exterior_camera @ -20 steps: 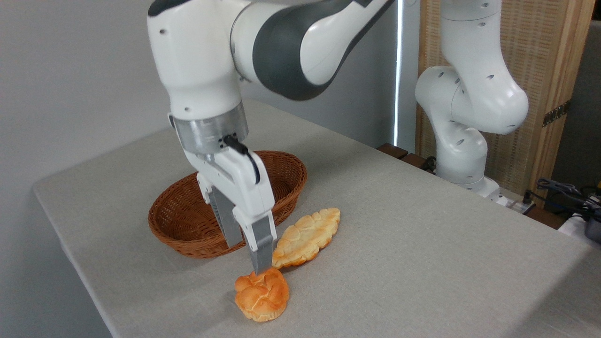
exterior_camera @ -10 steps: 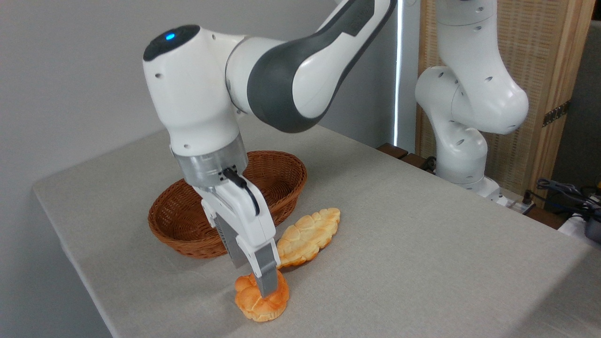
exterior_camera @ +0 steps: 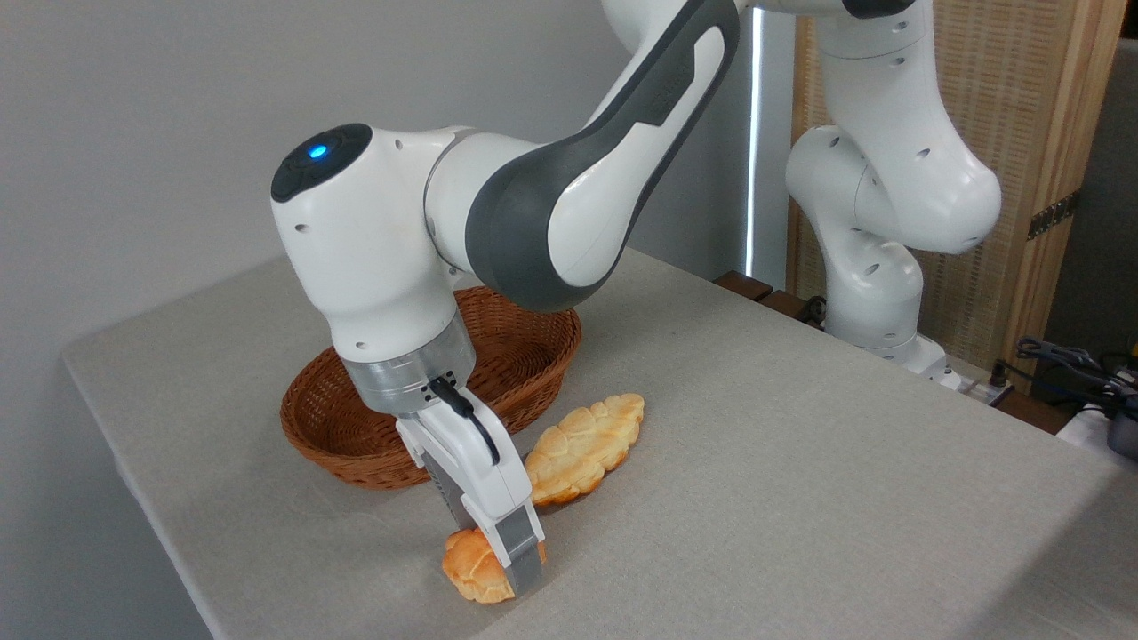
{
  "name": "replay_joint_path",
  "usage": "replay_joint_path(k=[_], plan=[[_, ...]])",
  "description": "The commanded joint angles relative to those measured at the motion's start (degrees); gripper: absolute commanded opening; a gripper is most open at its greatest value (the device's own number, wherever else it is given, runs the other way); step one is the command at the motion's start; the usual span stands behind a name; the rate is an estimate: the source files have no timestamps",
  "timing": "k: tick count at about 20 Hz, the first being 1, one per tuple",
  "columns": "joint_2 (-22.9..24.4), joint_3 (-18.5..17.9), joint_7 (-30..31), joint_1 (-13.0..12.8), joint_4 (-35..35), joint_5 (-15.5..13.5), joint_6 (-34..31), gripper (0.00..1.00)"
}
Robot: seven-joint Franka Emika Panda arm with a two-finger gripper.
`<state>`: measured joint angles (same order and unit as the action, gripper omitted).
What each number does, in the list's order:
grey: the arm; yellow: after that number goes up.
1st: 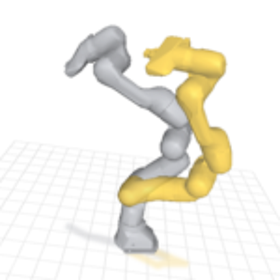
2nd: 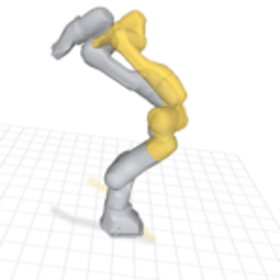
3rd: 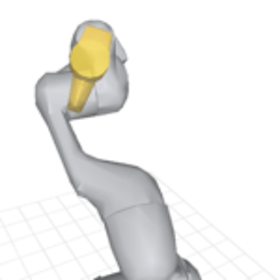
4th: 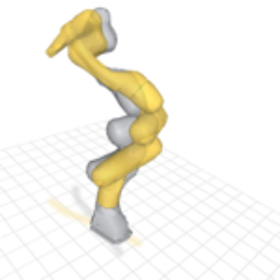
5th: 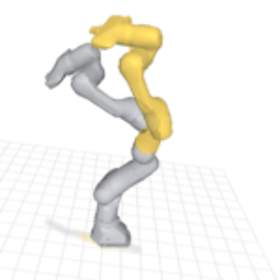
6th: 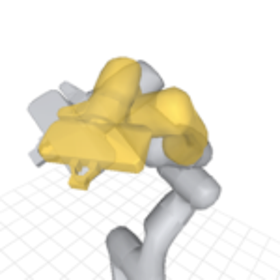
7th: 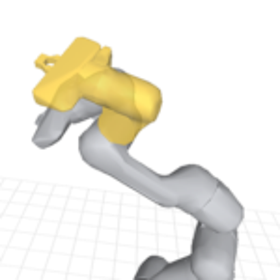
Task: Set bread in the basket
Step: 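Close the gripper on the round orange bread roll, then lift the roll and carry it over the wicker basket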
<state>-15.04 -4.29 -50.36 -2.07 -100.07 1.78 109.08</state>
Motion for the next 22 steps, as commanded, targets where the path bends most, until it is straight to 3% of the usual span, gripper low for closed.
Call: replay_joint_path(k=[1,6,10,11,22], plan=[[0.01,-0.46,-0.88,-0.21,-0.48,0.42,0.61,1.00],[0.28,0.16,-0.53,-0.30,-0.48,0.33,-0.09,0.99],[0.36,0.25,-1.14,-0.30,-0.39,0.33,-0.09,0.51],[0.45,0.25,-1.32,-0.30,-0.39,0.24,-0.09,0.45],[1.67,0.25,-1.32,-0.30,0.49,-0.11,-0.09,0.47]])
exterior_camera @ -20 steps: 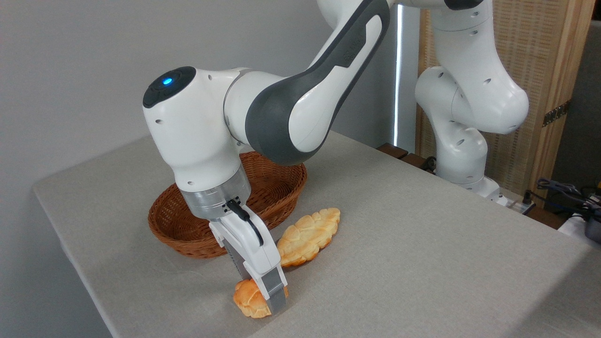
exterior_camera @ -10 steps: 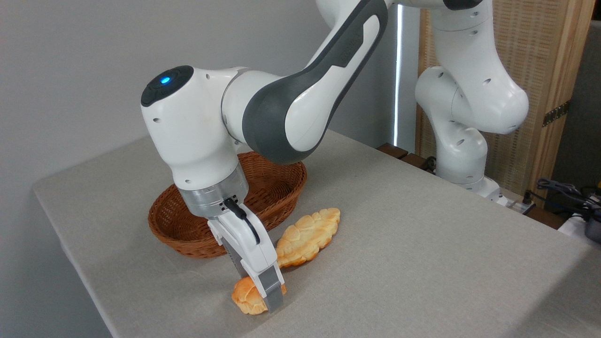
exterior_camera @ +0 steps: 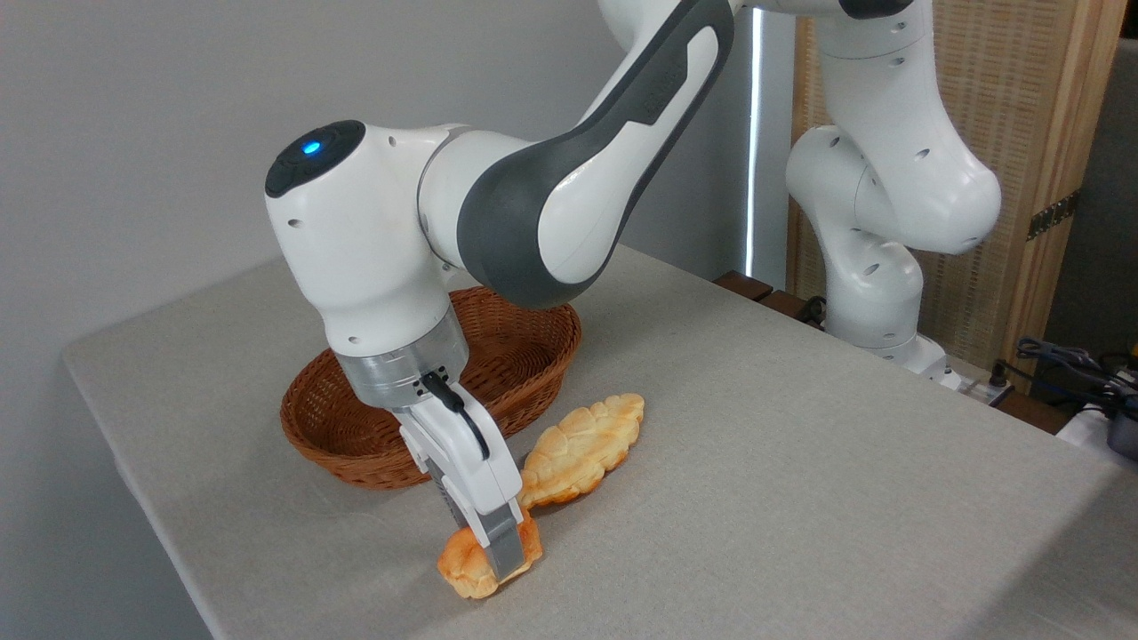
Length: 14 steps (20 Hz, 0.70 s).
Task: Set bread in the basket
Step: 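Lift the roll and carry it over the wicker basket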
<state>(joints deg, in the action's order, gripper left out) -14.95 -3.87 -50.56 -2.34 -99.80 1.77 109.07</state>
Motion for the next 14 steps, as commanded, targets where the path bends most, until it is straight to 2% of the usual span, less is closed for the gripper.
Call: replay_joint_path(k=[1,5,6,7,8,9,10,11,12,13,14], plan=[[2.47,-0.26,-1.12,-0.04,0.57,-0.19,0.00,0.48],[5.54,0.09,-0.95,-0.21,2.24,-0.63,-0.62,0.48],[6.16,0.44,-0.77,-0.39,2.24,-1.59,-0.62,0.50],[6.69,1.49,-0.42,-0.39,2.33,-3.51,-0.62,0.56],[7.48,2.11,-0.24,-0.39,2.42,-5.36,-0.62,0.69],[8.18,2.64,0.02,-0.47,3.11,-6.68,-0.70,0.74],[8.53,3.95,0.98,-0.48,3.12,-7.56,-0.97,0.74],[8.63,5.35,2.81,-0.48,3.12,-7.75,-1.14,0.79],[8.63,6.67,5.10,-0.48,3.12,-7.75,-1.14,0.95],[8.54,7.90,6.08,-0.48,3.12,-7.75,-1.14,1.00],[8.36,8.96,6.08,-0.48,3.03,-7.75,-1.14,1.00]])
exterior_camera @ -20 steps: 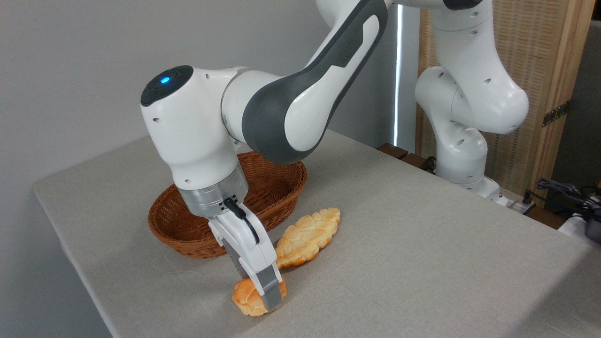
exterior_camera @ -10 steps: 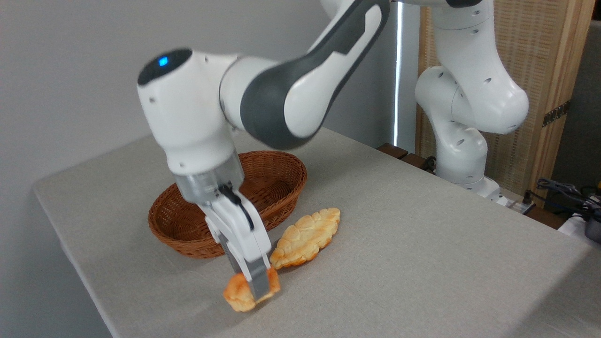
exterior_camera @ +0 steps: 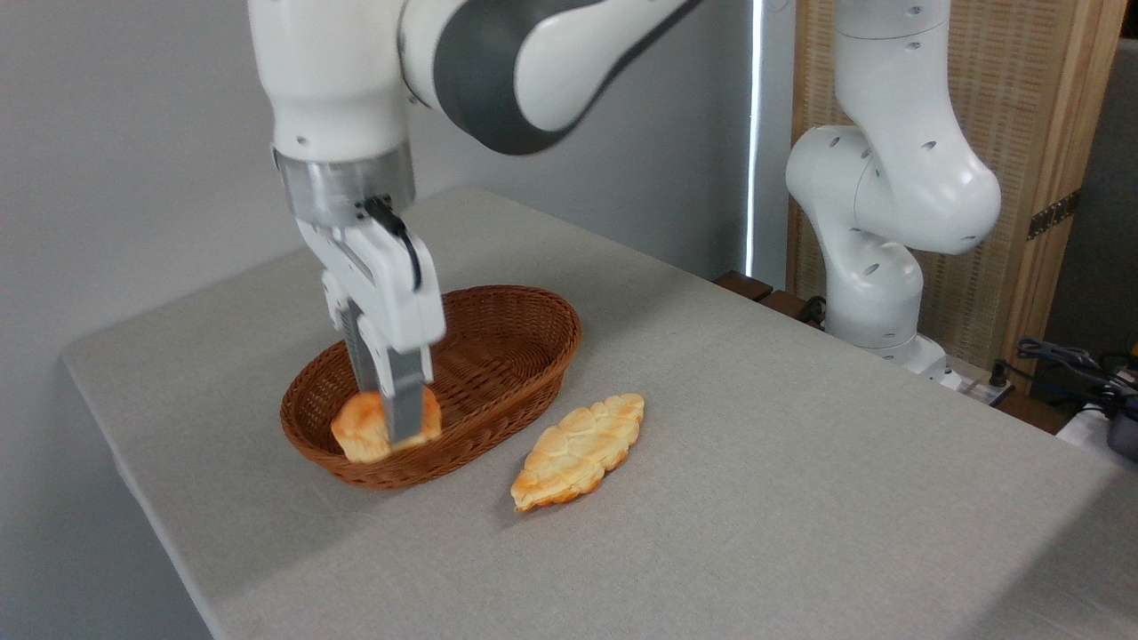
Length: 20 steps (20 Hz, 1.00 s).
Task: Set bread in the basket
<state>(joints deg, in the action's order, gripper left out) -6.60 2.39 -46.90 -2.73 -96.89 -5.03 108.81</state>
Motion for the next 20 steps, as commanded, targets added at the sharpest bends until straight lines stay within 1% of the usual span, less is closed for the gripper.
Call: replay_joint_path(k=[1,6,12,14,16,20], plan=[[-0.08,3.49,2.51,-0.17,-0.05,-0.94,-1.06,1.00],[-0.17,4.99,2.51,-0.17,0.04,-0.94,-5.18,1.00],[-0.17,4.82,2.69,-0.26,0.13,-0.94,-5.28,1.00],[0.18,4.20,2.78,-0.17,0.22,-0.85,-5.28,1.00],[0.80,2.98,2.52,0.35,0.22,-0.33,-5.28,1.00],[3.26,-3.25,1.72,0.35,0.22,-0.24,-5.28,1.00]])
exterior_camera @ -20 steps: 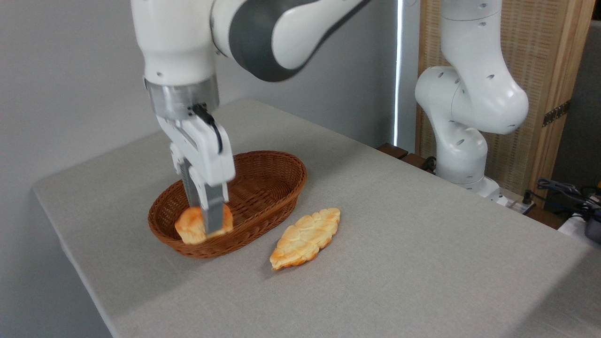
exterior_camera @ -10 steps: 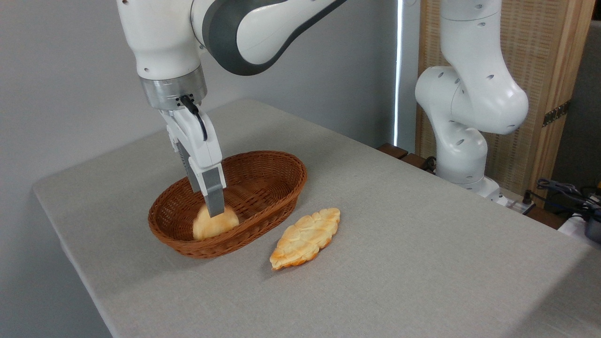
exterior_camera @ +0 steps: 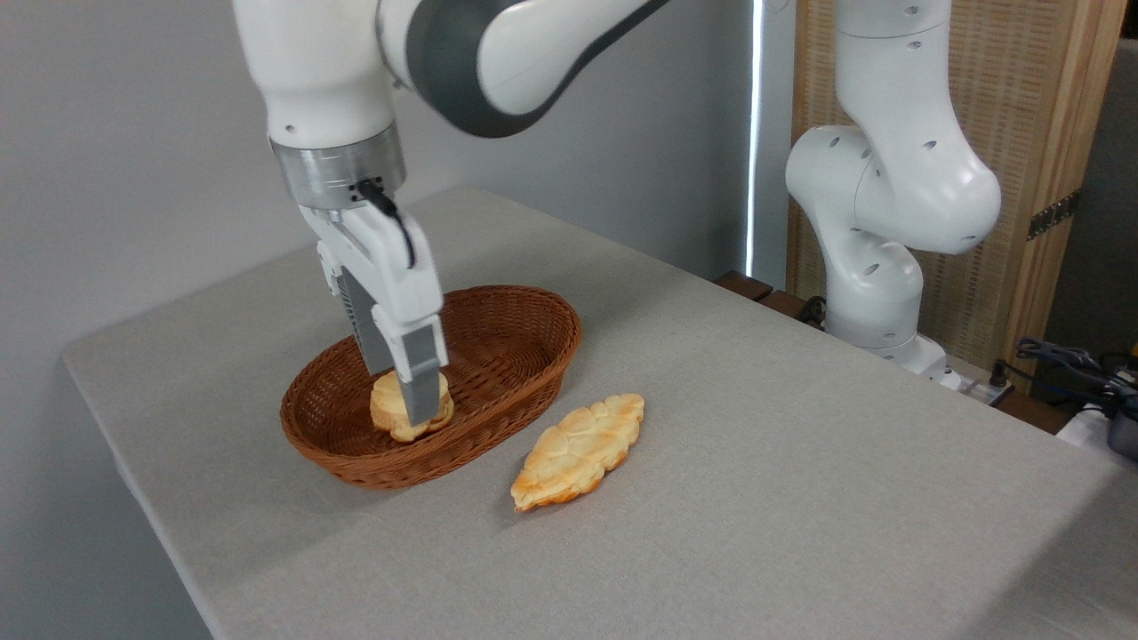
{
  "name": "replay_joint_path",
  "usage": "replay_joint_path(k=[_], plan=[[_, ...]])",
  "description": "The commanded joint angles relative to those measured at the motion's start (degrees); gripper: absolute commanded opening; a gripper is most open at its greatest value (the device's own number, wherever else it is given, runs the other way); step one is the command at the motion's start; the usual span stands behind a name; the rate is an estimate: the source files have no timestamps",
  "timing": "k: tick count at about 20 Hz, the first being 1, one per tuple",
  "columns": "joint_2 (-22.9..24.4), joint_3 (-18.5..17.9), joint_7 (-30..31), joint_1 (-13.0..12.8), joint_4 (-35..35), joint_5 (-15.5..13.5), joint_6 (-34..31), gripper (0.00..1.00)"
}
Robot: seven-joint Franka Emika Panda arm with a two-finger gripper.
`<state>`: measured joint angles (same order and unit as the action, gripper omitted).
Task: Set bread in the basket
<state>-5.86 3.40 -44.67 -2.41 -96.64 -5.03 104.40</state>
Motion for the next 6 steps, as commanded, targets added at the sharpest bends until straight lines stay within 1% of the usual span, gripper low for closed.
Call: replay_joint_path(k=[1,4,6], plan=[[2.52,-5.24,-0.51,-0.05,-0.04,-0.24,-0.78,1.00],[2.26,-6.47,-0.42,0.04,-0.13,-0.24,-1.13,1.00],[2.17,-6.48,-0.42,0.04,0.05,-0.24,-1.04,1.00]])
